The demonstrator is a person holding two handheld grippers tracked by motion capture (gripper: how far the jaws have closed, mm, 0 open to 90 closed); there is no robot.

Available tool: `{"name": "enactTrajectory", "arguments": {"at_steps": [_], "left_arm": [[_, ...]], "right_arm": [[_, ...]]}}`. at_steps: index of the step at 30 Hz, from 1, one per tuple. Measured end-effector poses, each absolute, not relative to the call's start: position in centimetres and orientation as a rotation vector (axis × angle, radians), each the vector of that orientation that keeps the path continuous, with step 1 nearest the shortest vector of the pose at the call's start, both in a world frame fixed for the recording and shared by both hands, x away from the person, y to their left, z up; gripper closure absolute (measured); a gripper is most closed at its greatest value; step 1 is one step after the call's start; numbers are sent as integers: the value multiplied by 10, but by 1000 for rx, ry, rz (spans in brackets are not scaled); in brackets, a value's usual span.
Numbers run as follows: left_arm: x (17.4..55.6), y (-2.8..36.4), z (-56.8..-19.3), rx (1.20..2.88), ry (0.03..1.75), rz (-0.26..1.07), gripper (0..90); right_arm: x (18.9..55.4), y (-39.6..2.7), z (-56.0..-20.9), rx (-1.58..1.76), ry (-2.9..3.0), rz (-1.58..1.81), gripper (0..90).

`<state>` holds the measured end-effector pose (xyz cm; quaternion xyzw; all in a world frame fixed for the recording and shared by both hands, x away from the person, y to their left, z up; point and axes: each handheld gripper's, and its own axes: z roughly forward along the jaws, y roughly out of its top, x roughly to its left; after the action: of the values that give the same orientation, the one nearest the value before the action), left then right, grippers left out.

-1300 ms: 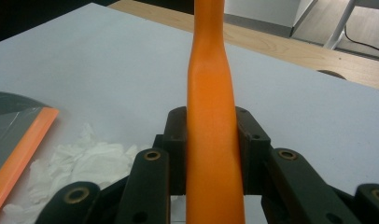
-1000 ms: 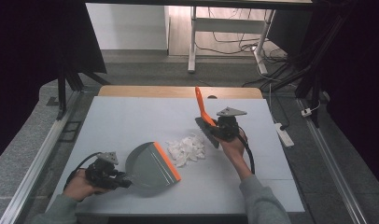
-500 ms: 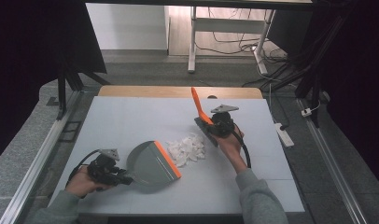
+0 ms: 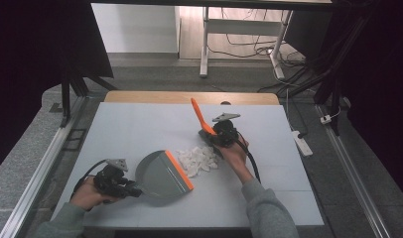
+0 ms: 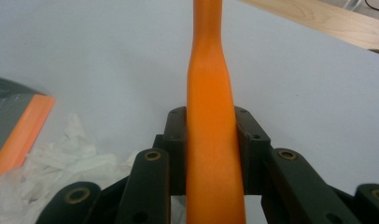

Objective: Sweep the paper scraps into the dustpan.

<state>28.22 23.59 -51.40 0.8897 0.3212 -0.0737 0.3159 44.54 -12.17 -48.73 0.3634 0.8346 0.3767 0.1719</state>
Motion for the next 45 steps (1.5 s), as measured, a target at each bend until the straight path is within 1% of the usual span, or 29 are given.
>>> {"name": "enactTrajectory", "arguments": {"at_steps": [11,23,27,30,34,39,45], "left_arm": [[281,235,-514,2342,849,-193,611],[281,235,-514,2341,850,-195,612],[281,235,-514,2341,851,-194,612],[281,235,-514,2341,851,-194,612],[281,235,-514,2340,852,-195,611],[281,235,-514,2339,853,-194,611],[281,234,-514,2338,855,-192,611]], "right_arm": [[428,-97,-488,982,2449,1116,702],[395,-45,-487,825,2573,1195,701],[388,-37,-484,787,2588,1216,702],[387,-38,-483,789,2593,1239,701],[385,-49,-471,765,2527,1289,702],[395,-75,-459,843,2425,1285,701],[408,-93,-460,902,2366,1247,701]]}}
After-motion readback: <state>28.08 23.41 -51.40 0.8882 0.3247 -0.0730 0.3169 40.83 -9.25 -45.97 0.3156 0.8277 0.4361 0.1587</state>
